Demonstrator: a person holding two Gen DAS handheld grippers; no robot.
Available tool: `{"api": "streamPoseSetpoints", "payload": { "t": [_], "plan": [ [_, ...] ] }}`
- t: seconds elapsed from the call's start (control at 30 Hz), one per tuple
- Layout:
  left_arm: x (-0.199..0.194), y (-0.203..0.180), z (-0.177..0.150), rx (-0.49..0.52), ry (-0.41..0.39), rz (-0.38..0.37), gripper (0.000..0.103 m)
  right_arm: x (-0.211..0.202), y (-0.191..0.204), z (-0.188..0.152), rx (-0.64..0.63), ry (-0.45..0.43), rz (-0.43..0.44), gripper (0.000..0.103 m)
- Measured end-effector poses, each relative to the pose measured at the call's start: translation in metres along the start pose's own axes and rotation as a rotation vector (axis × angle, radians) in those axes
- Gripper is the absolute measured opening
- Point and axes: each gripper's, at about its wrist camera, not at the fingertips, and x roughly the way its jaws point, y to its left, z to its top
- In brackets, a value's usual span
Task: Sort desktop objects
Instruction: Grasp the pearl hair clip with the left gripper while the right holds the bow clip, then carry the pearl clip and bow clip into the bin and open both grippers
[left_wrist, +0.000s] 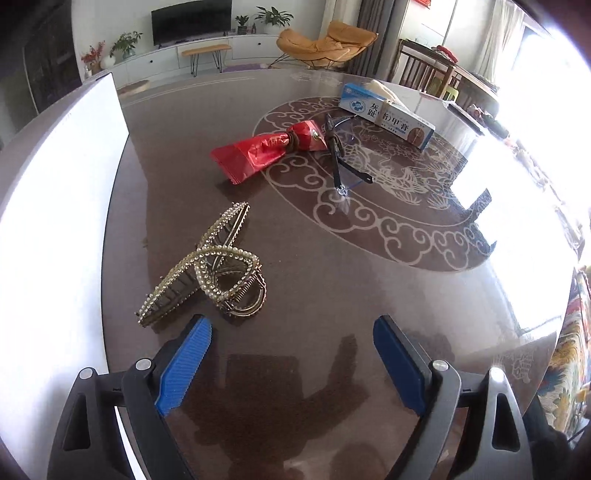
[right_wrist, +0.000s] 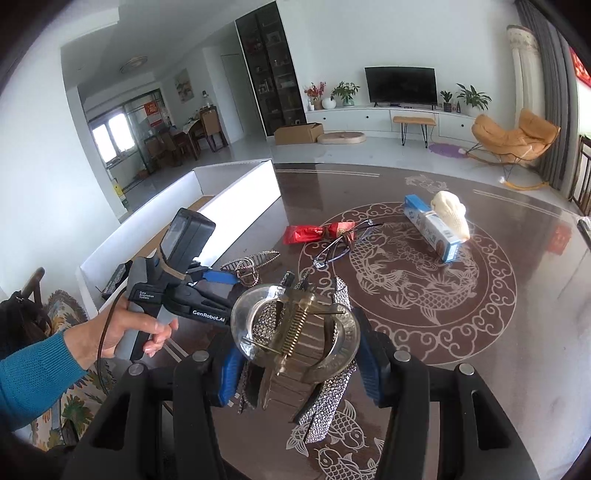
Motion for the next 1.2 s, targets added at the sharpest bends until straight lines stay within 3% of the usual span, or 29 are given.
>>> {"api": "streamPoseSetpoints", "payload": {
  "t": [0.23, 0.33, 0.37, 0.87, 1.07, 1.2],
  "plan": [
    [0.018, 0.022, 0.013, -0.037, -0.034, 0.075, 0.088, 0.001, -0.003, -0.003, 0.026, -0.007, 0.010, 0.053],
    [0.016, 0.021, 0.012, -0.037, -0.072, 0.083, 0.040, -0.005, 0.001, -0.002, 0.009, -0.017, 0.004, 0.053],
    [0.014, 0.022, 0.010, -0.047, -0.079, 0.067, 0.032, -0.007, 0.003, -0.002, -0.001, -0.021, -0.003, 0.053],
    [-0.049, 0.002, -0.024, -0.140, -0.254, -0.045, 0.031, -0.003, 0.005, -0.004, -0.018, -0.010, -0.022, 0.053],
    [-0.125, 0.018, -0.037, -0.235, -0.388, -0.101, 0.031, 0.005, 0.013, 0.004, -0.036, -0.004, -0.014, 0.053],
    [-0.179, 0.060, -0.048, -0.296, -0.453, -0.055, 0.031, 0.022, 0.040, 0.025, -0.093, 0.002, 0.024, 0.053]
  ]
}}
